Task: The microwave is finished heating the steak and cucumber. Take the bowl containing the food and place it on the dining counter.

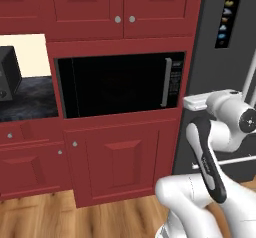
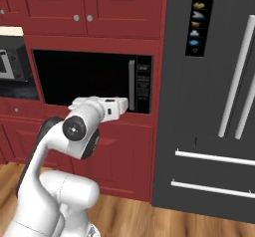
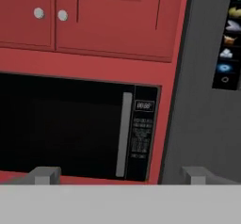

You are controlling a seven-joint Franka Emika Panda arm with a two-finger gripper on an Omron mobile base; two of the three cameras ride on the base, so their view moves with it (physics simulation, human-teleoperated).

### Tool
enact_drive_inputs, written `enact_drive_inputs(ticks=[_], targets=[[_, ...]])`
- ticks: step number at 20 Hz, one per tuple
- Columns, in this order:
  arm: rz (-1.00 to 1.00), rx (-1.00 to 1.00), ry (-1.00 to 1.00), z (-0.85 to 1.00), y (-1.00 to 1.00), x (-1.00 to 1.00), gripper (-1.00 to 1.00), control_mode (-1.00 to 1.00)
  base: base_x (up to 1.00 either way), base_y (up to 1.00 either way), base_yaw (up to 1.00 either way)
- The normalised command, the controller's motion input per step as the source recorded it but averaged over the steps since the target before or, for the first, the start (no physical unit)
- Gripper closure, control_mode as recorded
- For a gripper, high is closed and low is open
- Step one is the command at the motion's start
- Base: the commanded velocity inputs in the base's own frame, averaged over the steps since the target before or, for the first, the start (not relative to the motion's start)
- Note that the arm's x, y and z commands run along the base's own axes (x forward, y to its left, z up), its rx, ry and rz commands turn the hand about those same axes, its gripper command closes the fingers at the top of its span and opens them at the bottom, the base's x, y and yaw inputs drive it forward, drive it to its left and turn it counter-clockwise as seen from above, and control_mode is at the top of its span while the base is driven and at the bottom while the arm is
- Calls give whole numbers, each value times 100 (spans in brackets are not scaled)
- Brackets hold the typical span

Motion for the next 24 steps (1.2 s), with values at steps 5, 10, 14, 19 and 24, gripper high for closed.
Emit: enact_drive_inputs(ticks=[5,10,14,19,24], targets=[[0,0,0,0,-1,57,-100,-100,0,0,0],[0,0,0,0,0,67,-100,-100,0,0,0],[0,0,1,0,-5,74,-100,-100,0,0,0],[0,0,0,0,-7,76,-100,-100,0,0,0],[0,0,3,0,-14,76,-100,-100,0,0,0]])
